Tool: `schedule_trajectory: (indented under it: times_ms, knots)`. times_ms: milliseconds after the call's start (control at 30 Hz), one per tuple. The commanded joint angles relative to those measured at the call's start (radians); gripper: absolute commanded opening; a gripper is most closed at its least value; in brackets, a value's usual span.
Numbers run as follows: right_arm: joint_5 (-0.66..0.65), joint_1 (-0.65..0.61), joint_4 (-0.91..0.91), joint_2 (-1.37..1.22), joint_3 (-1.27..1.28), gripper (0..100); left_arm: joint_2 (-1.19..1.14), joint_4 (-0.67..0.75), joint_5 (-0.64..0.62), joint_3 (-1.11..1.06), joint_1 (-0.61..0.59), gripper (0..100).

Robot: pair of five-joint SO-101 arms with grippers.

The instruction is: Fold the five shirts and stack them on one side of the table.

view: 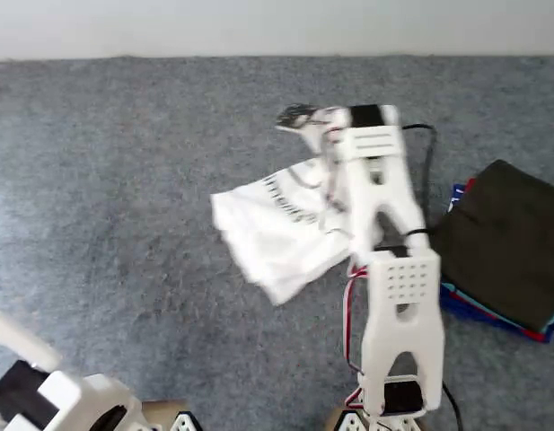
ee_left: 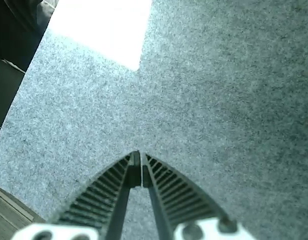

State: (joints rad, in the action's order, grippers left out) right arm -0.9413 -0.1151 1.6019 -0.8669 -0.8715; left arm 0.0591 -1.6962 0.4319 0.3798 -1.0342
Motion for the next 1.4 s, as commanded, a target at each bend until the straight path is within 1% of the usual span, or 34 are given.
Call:
schedule_trajectory:
  times_ms: [0, 67, 133, 267, 300, 467, 633, 767, 933, 1300, 1367]
  knots:
    - [-0.109, 0.031, -0.156, 0.085, 0.000, 1.0, 0.034, 0.015, 0.000, 0.007, 0.014, 2]
    - [-0.069, 0.004, -0.148, 0.079, 0.000, 1.6, 0.034, 0.015, 0.000, 0.007, 0.021, 2]
    - [-0.003, -0.021, -0.119, 0.074, -0.006, 5.7, 0.035, 0.015, 0.000, 0.007, 0.031, 2]
    - [0.285, -0.041, -0.093, 0.114, -0.008, 21.4, 0.040, 0.015, 0.000, 0.007, 0.034, 2]
    - [0.338, -0.045, -0.087, 0.134, -0.008, 24.0, 0.040, 0.015, 0.000, 0.007, 0.032, 2]
    - [0.470, -0.124, -0.004, 0.234, -0.008, 25.3, 0.035, 0.015, 0.000, 0.007, 0.032, 2]
    - [0.585, -0.282, 0.081, 0.265, -0.008, 25.2, 0.034, 0.015, -0.003, 0.005, 0.035, 2]
    - [0.608, -0.397, 0.058, 0.219, -0.006, 25.2, 0.034, 0.015, -0.003, 0.005, 0.032, 2]
    - [0.608, -0.476, 0.007, 0.130, -0.006, 25.2, 0.034, 0.015, -0.003, 0.005, 0.031, 2]
    - [0.600, -0.479, -0.124, 0.021, -0.006, 24.8, 0.034, 0.015, -0.003, 0.005, 0.032, 2]
    - [0.595, -0.478, -0.142, 0.002, -0.006, 20.9, 0.034, 0.015, -0.003, 0.005, 0.032, 2]
